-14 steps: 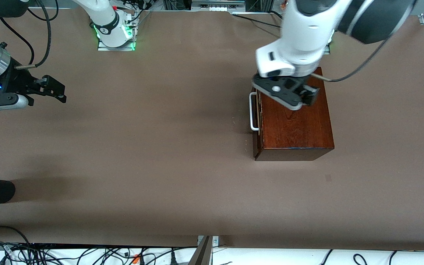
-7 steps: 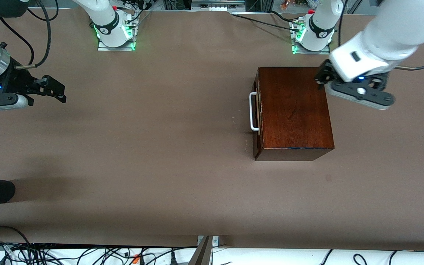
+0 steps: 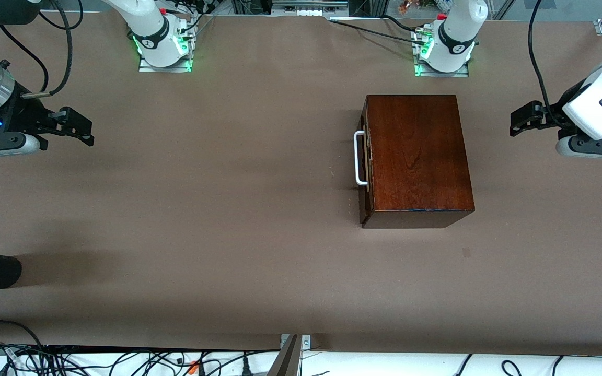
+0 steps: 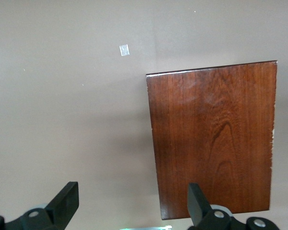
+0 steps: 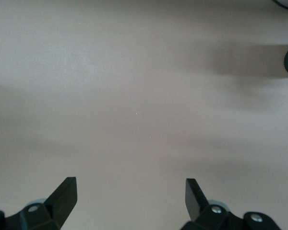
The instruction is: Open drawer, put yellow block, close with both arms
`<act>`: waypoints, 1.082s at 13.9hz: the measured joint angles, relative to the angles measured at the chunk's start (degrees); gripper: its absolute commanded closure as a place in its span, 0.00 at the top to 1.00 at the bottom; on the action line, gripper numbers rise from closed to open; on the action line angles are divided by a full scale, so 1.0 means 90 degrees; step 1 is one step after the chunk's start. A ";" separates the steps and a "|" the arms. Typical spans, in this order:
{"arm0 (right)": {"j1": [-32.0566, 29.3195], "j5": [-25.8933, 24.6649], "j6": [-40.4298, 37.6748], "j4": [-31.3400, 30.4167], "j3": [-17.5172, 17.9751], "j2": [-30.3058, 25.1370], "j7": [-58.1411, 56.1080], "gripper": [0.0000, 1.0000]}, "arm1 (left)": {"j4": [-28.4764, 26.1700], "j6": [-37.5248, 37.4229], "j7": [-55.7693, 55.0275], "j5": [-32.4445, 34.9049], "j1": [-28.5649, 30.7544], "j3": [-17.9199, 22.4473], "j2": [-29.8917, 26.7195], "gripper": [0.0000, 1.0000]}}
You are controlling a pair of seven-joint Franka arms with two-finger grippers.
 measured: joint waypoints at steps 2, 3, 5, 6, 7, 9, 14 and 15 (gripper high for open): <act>0.0000 0.0000 0.0000 0.0000 0.0000 0.0000 0.0000 1.00 | -0.0723 0.0486 0.0275 0.0000 -0.0105 0.0243 -0.0410 1.00; 0.0000 0.0000 0.0000 0.0000 0.0000 0.0000 0.0000 1.00 | -0.1052 0.0704 0.0330 0.0000 -0.0110 0.0288 -0.0595 1.00; 0.0000 0.0000 0.0000 0.0000 0.0000 0.0000 0.0000 1.00 | -0.1498 0.0982 0.0307 0.0000 -0.0112 0.0312 -0.0842 1.00; 0.0000 0.0000 0.0000 0.0000 0.0000 0.0000 0.0000 1.00 | -0.1591 0.1029 0.0176 0.0000 -0.0114 0.0313 -0.0888 1.00; 0.0000 0.0000 0.0000 0.0000 0.0000 0.0000 0.0000 1.00 | -0.1629 0.1057 0.0027 0.0000 -0.0118 0.0313 -0.0909 1.00; 0.0000 0.0000 -0.0001 0.0000 0.0000 0.0000 0.0000 1.00 | -0.1646 0.1068 -0.0102 0.0000 -0.0138 0.0312 -0.0924 1.00; -0.0001 0.0000 -0.0001 0.0000 -0.0002 0.0000 0.0000 1.00 | -0.1646 0.1068 -0.0150 0.0000 -0.0151 0.0308 -0.0993 1.00; -0.0001 0.0000 -0.0001 0.0000 -0.0002 0.0000 0.0000 1.00 | -0.1645 0.1068 -0.0151 0.0000 -0.0151 0.0308 -0.1001 1.00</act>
